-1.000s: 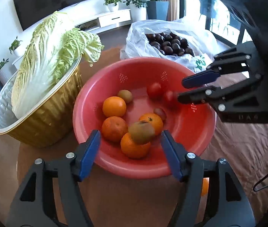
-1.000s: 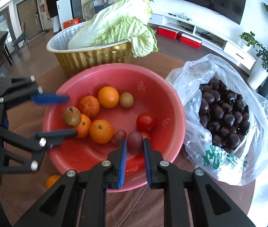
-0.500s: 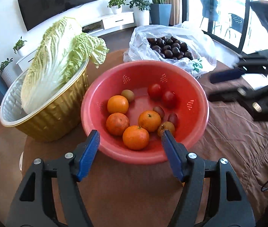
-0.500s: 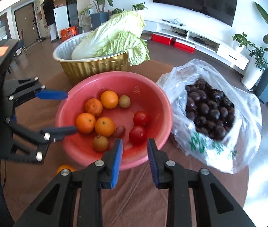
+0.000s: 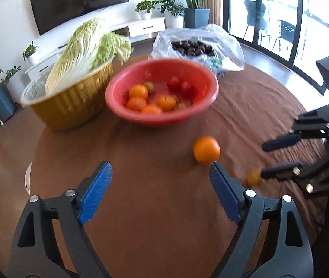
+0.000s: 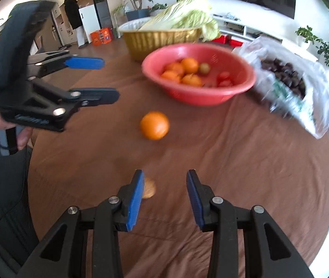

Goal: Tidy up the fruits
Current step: 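Move both open tools back to the last orange and brown kiwi, then grasp the orange with the left tool while the right tool grasps the brown kiwi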

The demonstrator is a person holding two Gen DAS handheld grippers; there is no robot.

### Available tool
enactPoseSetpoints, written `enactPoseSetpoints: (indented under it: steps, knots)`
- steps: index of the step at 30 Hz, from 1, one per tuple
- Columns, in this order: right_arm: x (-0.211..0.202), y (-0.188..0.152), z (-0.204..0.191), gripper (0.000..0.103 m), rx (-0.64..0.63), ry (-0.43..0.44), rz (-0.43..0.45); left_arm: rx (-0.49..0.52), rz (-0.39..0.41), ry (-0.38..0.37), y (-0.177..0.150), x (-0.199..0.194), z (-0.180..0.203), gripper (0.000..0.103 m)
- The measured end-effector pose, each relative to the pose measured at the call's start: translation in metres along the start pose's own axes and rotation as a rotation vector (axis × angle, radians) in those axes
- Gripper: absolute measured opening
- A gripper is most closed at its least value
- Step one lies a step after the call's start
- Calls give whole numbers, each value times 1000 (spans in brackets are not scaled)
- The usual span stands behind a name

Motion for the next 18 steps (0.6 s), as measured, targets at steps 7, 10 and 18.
enactPoseSetpoints:
  steps: [7,10,18]
  knots:
    - [16,5,-18,41,-55,-1,-35,-53,-17,16,-37,-17,-14,89]
    - [25,2,-23,41,-66,-8,-68,-46,-13,10,-42,-20,-13,89]
    - [26,-2,-29,34,-98,-29,-81,-10,-23,-16,-34,-6,0,90]
Point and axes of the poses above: each gripper's, at about its wrist camera, not at the fingertips, and x roughly the way its jaws point, z to its right, y to its top, the point moved 4 cm from there along x, roughly the way its jaws point, and after that the axes turned 14 degrees about -x, right-handed, at the moved point
